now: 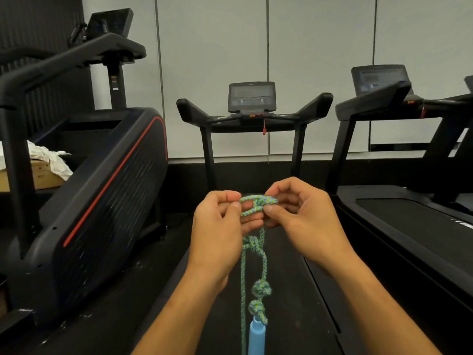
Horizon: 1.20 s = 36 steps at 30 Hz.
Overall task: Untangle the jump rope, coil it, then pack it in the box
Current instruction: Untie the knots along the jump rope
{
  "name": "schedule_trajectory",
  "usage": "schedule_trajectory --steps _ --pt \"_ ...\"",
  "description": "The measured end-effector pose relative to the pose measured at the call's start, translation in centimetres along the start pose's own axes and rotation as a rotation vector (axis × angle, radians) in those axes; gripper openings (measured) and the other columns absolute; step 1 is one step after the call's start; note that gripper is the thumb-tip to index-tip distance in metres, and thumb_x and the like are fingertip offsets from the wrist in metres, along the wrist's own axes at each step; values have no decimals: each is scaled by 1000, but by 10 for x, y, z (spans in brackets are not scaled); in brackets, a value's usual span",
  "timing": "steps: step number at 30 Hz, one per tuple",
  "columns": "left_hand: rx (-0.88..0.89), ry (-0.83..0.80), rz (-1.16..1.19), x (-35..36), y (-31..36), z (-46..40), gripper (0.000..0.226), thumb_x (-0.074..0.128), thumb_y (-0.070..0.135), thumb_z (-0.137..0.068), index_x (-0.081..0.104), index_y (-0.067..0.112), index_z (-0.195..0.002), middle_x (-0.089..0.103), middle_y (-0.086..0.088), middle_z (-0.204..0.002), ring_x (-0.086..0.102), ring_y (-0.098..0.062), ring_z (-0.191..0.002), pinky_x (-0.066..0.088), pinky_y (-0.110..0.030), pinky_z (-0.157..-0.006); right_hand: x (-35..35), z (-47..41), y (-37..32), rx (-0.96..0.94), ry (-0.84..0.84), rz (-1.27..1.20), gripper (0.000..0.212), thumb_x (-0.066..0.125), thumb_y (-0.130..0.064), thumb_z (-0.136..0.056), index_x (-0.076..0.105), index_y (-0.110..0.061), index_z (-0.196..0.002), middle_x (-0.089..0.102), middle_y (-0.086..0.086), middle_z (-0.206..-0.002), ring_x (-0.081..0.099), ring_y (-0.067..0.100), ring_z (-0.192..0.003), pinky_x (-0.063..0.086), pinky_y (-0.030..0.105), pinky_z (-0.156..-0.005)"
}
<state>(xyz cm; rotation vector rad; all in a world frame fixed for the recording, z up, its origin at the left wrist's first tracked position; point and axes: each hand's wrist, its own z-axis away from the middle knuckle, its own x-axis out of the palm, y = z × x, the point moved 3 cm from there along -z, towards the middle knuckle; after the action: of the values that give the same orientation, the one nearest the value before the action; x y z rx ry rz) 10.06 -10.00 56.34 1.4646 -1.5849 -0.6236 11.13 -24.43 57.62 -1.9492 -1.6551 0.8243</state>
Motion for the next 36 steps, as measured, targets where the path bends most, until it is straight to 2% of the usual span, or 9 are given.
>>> schedule_trajectory --steps 6,11,15,18,23,28,32,35,36 --pt "205 3 -308 -12 2 -4 26 74 1 -85 74 25 -95 78 1 -86 75 -11 -84 58 -25 -76 4 1 1 44 -40 29 22 69 2 -86 62 -19 -87 74 5 -79 72 27 -75 62 46 -71" --pt "95 73 -11 -11 4 -5 22 65 -6 -90 73 14 -91 77 -4 -80 75 -13 -79 57 -23 -70 7 1 -4 57 -45 -7 23 69 2 -85 65 -20 -86 75 6 -80 72 30 -77 61 49 -75" --pt "-97 137 275 -13 1 -9 12 56 -6 -94 60 5 -97 73 -8 -82 77 -26 -85 60 -47 -89 9 1 -3 108 -39 -90 22 67 5 -85 66 -17 -84 73 5 -75 71 25 -71 61 46 -73" --pt "-141 44 237 -14 3 -9 10 50 -1 -97 53 7 -92 65 -7 -77 74 -33 -83 57 -60 -88 10 3 -4 130 -57 -159 16 65 8 -86 64 -7 -91 73 4 -74 72 24 -71 61 45 -70" --pt "-186 -227 88 -10 0 -5 33 53 28 -96 54 17 -65 63 -13 -91 70 -48 -95 53 -39 -67 8 2 -5 132 -4 -194 14 63 7 -89 64 -6 -94 71 8 -76 72 26 -69 63 43 -66" --pt "-35 -258 3 -11 1 -6 43 45 48 -85 64 17 -63 63 0 -75 54 -19 -74 33 -37 -65 7 1 -4 179 22 -265 15 60 8 -91 68 -5 -93 68 16 -83 69 21 -71 61 35 -63" --pt "22 -176 6 -14 3 -9 37 44 42 -87 65 19 -68 67 -2 -77 54 -15 -72 31 -37 -65 8 1 -3 216 -4 -339 18 54 13 -91 67 0 -94 65 22 -88 67 29 -79 62 39 -63" --pt "37 -110 -46 -17 1 -11 11 59 12 -94 59 16 -84 74 -7 -80 63 -19 -74 43 -30 -63 8 1 -3 195 -34 -294 28 49 17 -88 68 -4 -89 68 14 -81 65 24 -73 54 28 -53" --pt "57 -123 -92 -17 1 -10 13 61 2 -94 59 14 -90 77 -5 -81 68 -17 -75 48 -28 -66 8 2 -2 187 -42 -260 32 47 18 -87 67 -7 -88 69 11 -77 64 21 -70 50 25 -52"
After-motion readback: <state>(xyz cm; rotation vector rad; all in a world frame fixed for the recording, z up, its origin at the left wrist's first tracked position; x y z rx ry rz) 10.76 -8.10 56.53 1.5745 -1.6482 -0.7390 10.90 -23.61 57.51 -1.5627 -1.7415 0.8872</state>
